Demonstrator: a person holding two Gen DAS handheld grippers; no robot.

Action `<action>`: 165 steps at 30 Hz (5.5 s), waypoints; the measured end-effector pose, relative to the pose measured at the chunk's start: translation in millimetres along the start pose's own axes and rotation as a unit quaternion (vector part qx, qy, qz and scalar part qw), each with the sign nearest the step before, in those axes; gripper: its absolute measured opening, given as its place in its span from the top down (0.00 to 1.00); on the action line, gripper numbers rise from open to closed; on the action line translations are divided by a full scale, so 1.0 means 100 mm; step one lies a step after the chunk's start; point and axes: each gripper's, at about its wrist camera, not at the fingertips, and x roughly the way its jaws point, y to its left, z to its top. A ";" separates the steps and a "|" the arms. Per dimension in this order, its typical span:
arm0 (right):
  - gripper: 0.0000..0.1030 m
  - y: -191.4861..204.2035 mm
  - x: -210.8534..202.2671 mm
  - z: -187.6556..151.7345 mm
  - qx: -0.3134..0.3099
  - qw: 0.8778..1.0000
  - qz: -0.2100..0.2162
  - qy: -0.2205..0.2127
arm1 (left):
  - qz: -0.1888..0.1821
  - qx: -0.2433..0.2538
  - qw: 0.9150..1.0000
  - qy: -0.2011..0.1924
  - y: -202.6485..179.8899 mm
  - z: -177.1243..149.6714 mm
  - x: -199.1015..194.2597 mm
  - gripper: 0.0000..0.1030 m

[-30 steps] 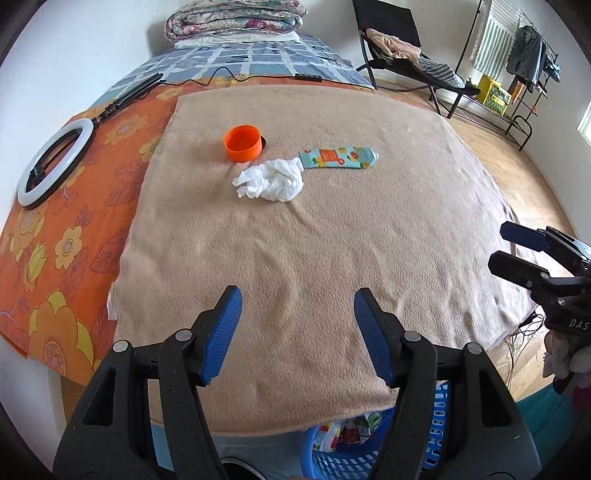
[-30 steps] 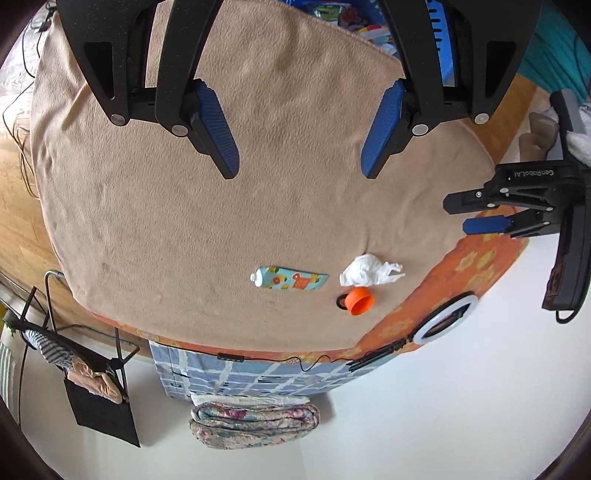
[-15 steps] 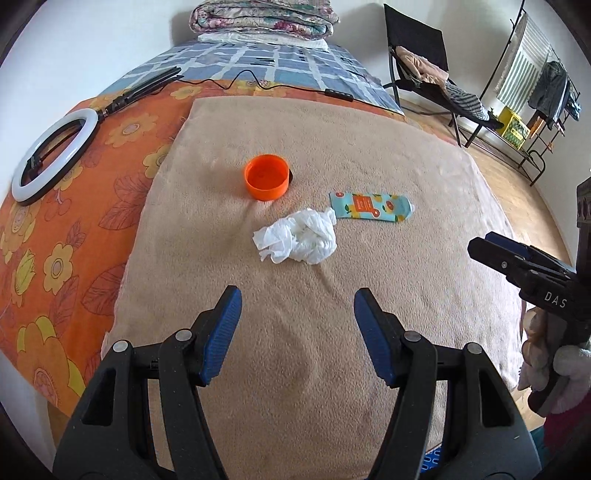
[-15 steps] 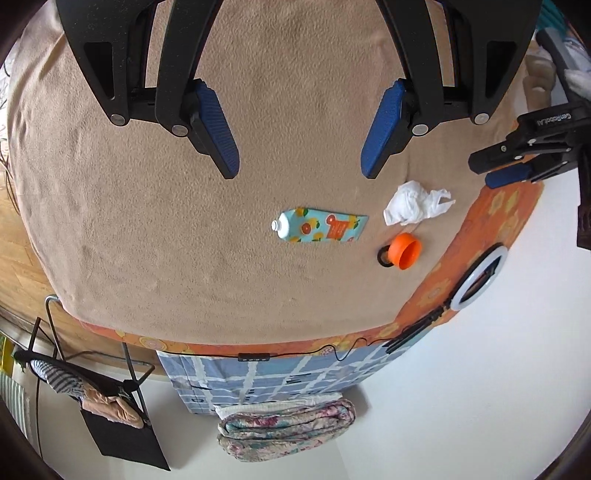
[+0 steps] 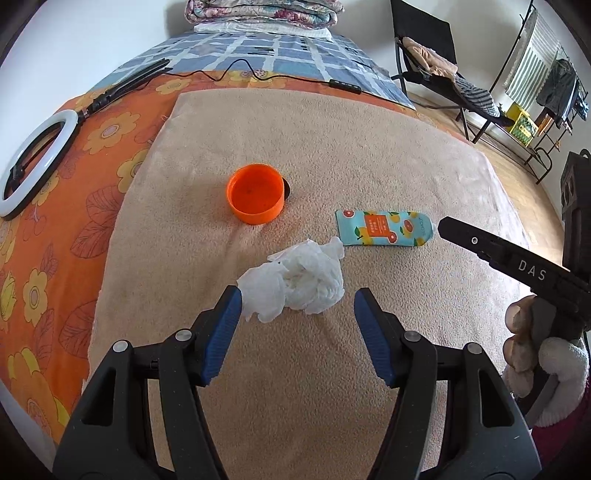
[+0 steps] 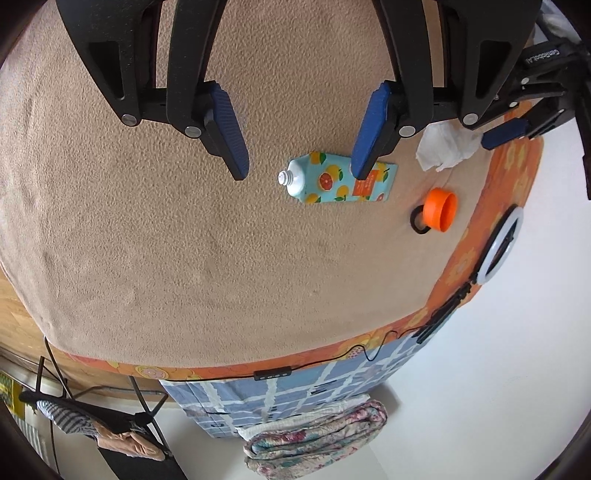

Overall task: Collect trash
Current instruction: 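Grasp the white tissue with the left tool while the right tool grasps the fruit-print pouch, then carry tissue and pouch over the blue basket and open both tools to drop them, then move both tools back over the blanket toward the orange cap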

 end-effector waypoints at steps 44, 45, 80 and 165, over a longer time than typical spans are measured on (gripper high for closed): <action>0.84 0.56 -0.83 -0.20 -0.119 0.989 -0.037 -0.078 | 0.001 0.044 0.998 -0.049 -0.23 -0.17 -0.57 0.76; 0.84 0.58 -0.88 -0.23 -0.123 0.988 -0.037 -0.080 | 0.001 0.047 0.998 -0.053 -0.25 -0.20 -0.63 0.76; 0.84 0.45 -1.95 -1.78 -0.196 0.980 -0.029 -0.034 | -0.043 0.092 0.994 -0.028 -0.46 -1.80 -1.45 0.76; 0.35 0.27 -1.55 -2.06 -0.117 0.991 -0.041 0.049 | -0.046 0.058 0.997 0.024 -0.37 -1.95 -1.12 0.32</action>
